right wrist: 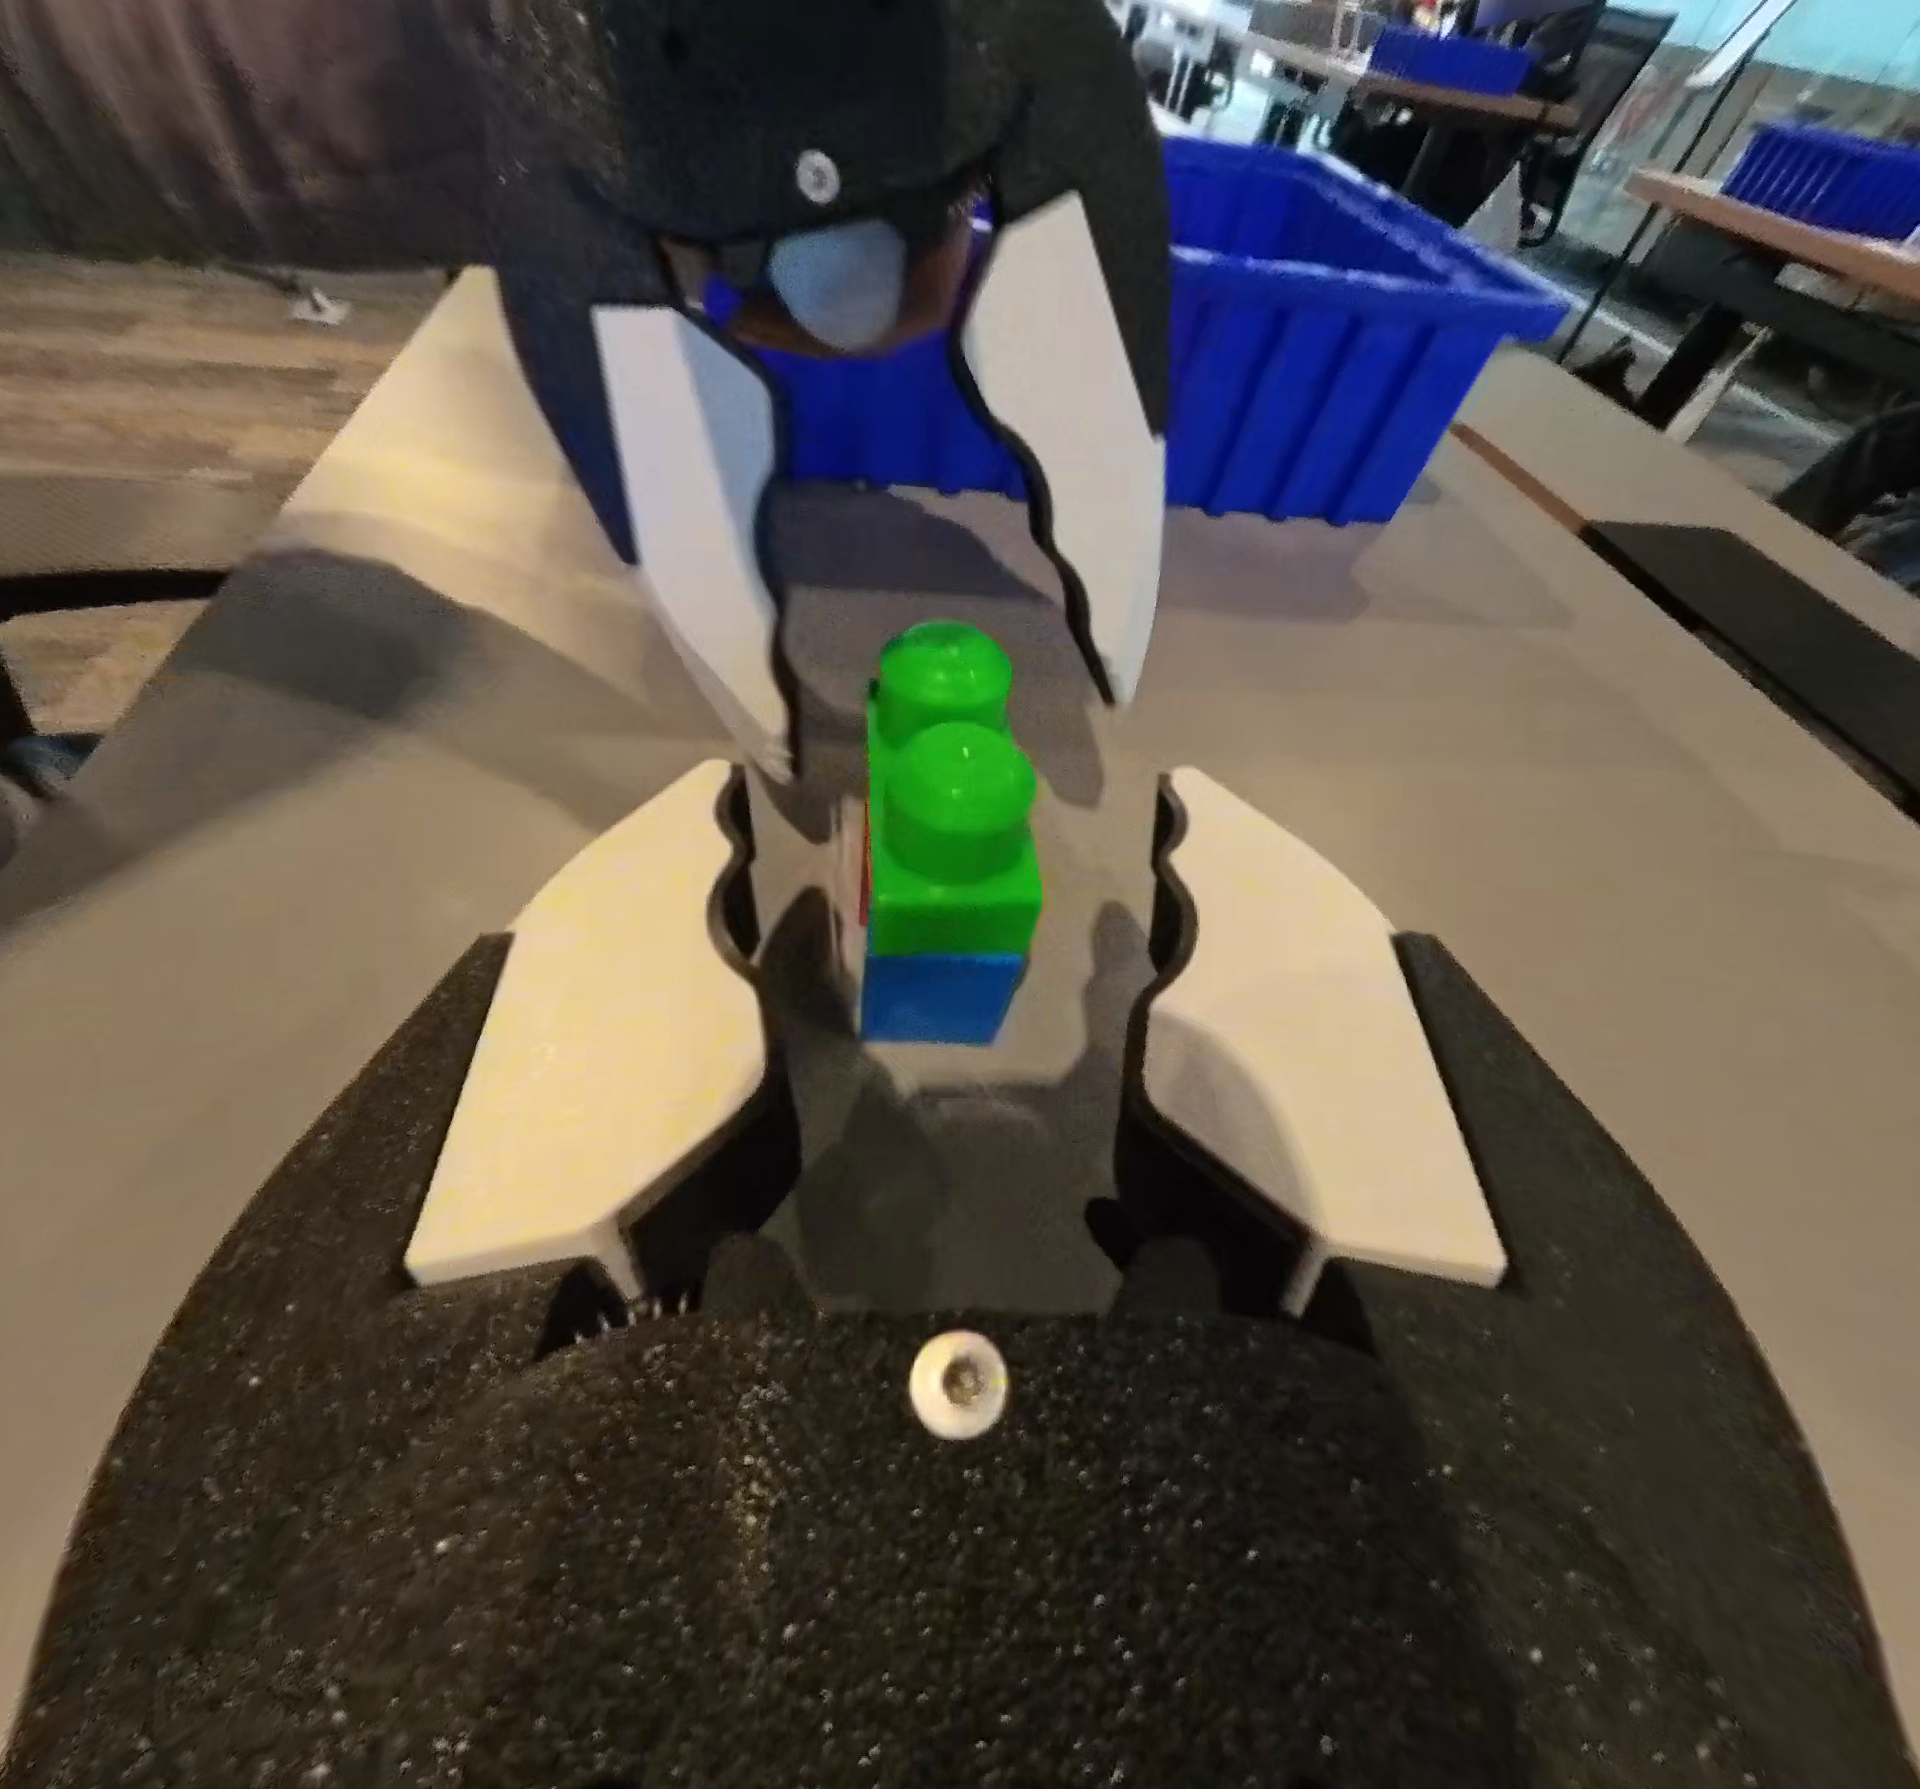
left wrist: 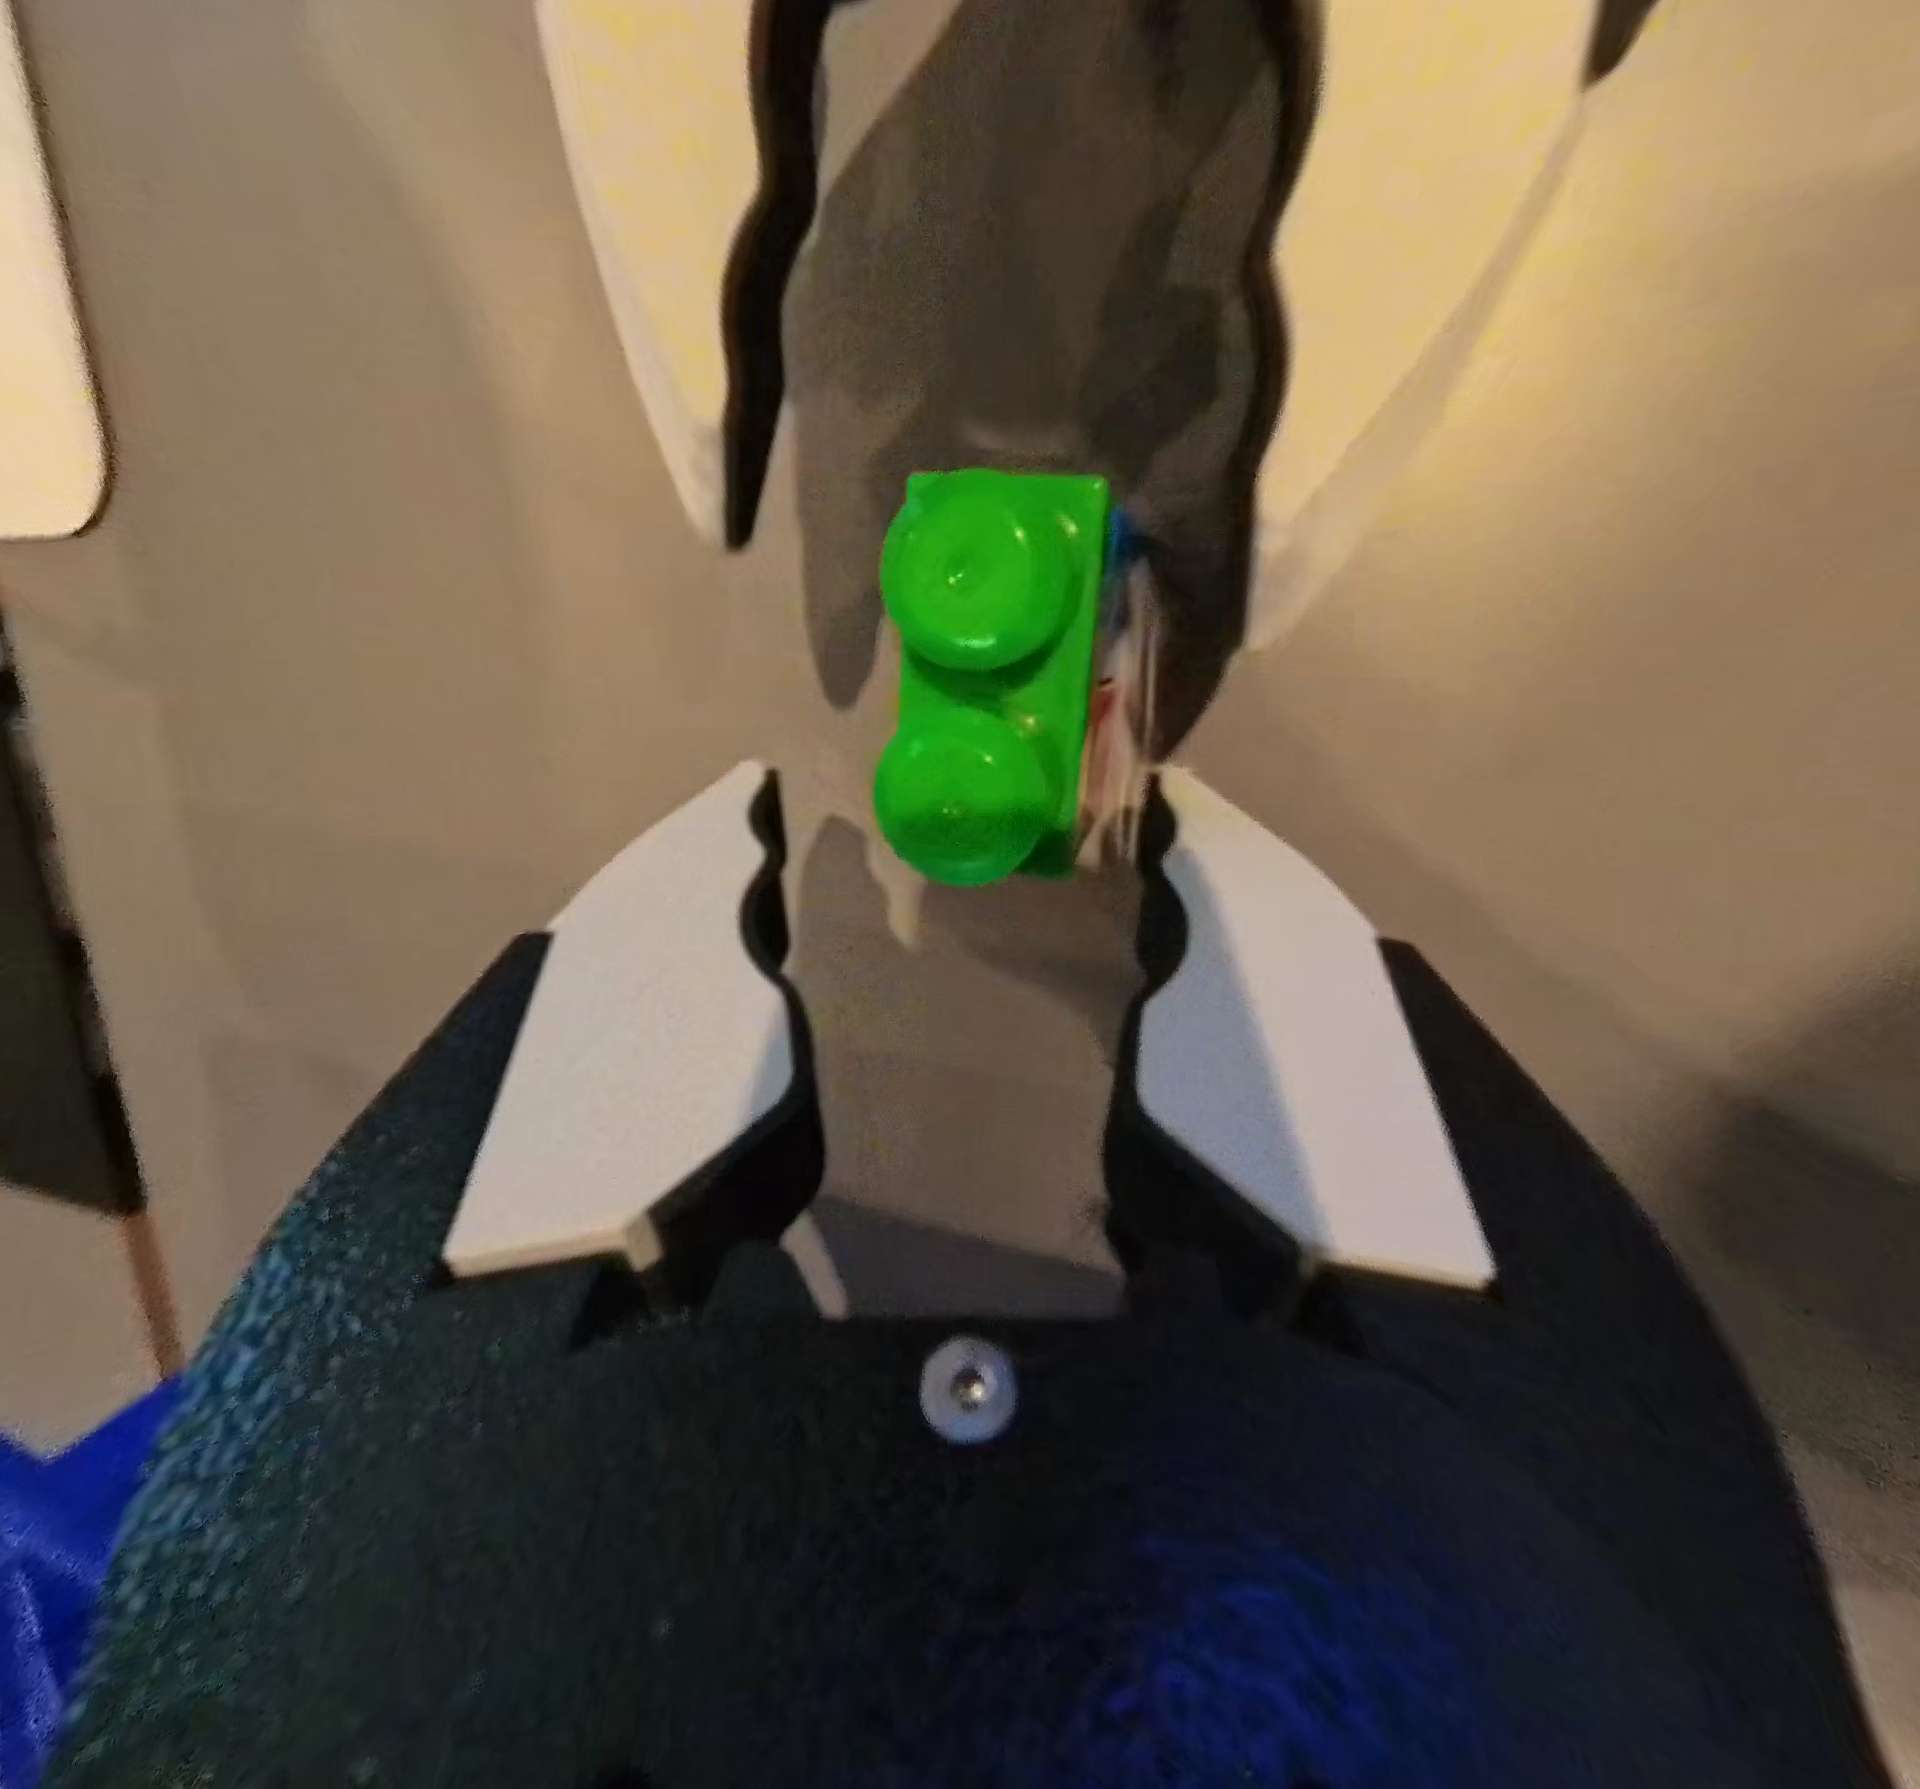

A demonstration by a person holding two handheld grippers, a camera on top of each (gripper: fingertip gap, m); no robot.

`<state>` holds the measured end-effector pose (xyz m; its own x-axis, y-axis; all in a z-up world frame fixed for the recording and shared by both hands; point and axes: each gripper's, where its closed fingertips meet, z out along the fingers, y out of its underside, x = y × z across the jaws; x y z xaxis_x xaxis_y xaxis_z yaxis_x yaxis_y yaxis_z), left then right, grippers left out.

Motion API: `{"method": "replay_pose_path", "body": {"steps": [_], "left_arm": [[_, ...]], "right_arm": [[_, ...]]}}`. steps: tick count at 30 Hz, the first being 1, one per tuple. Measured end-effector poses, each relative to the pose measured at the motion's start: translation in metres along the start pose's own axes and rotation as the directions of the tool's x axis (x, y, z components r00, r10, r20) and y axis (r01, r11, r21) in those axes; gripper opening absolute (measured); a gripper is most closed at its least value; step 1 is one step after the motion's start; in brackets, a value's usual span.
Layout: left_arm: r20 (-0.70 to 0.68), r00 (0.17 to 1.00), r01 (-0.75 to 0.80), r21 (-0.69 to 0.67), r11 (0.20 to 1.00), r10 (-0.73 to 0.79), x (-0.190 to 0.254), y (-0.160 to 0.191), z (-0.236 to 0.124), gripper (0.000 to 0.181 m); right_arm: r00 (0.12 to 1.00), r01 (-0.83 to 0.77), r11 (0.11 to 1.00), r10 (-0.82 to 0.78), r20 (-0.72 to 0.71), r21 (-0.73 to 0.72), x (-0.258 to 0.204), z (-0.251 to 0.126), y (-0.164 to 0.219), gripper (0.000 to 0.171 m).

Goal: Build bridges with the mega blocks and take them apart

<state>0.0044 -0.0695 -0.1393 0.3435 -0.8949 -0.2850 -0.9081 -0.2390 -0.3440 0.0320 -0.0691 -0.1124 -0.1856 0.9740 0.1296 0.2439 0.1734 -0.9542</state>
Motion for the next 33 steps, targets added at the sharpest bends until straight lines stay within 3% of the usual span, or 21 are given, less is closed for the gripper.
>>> {"method": "replay_pose_path", "body": {"steps": [4, 8, 15, 18, 23, 29, 33], "left_arm": [[0.036, 0.988, 0.145, 0.079, 0.986, -0.148, 0.002, 0.006, 0.002, 0.075], [-0.102, 0.95, 0.31, 0.162, 0.937, -0.296, 0.015, 0.005, 0.011, 0.087], [-0.238, 0.904, 0.411, 0.262, 0.873, -0.355, 0.024, 0.0, 0.031, 0.106], [-0.255, 0.908, 0.4, 0.297, 0.867, -0.332, 0.024, -0.001, 0.038, 0.103], [-0.244, 0.92, 0.391, 0.5, 0.773, -0.308, 0.015, -0.011, 0.029, 0.078], [-0.352, 0.88, 0.475, 0.607, 0.637, -0.32, 0.006, -0.014, 0.006, 0.079], [-0.34, 0.869, 0.494, 0.631, 0.598, -0.359, -0.001, -0.011, 0.002, 0.086]], "right_arm": [[0.999, -0.023, 0.988, 0.027, 0.026, -0.15, 0.001, -0.001, 0.03, 0.075], [0.997, -0.009, 0.971, 0.026, 0.069, -0.24, -0.006, 0.006, 0.044, 0.06], [0.998, 0.032, 0.955, -0.013, 0.068, -0.294, -0.009, 0.01, 0.051, 0.059], [0.998, 0.024, 0.955, -0.008, 0.057, -0.296, -0.007, 0.01, 0.052, 0.057], [0.999, 0.02, 0.962, -0.008, 0.046, -0.271, -0.005, 0.008, 0.048, 0.054], [0.999, 0.016, 0.962, -0.005, 0.038, -0.272, -0.004, 0.008, 0.049, 0.063], [0.999, 0.033, 0.958, -0.025, 0.033, -0.286, -0.004, 0.008, 0.051, 0.062]]}}
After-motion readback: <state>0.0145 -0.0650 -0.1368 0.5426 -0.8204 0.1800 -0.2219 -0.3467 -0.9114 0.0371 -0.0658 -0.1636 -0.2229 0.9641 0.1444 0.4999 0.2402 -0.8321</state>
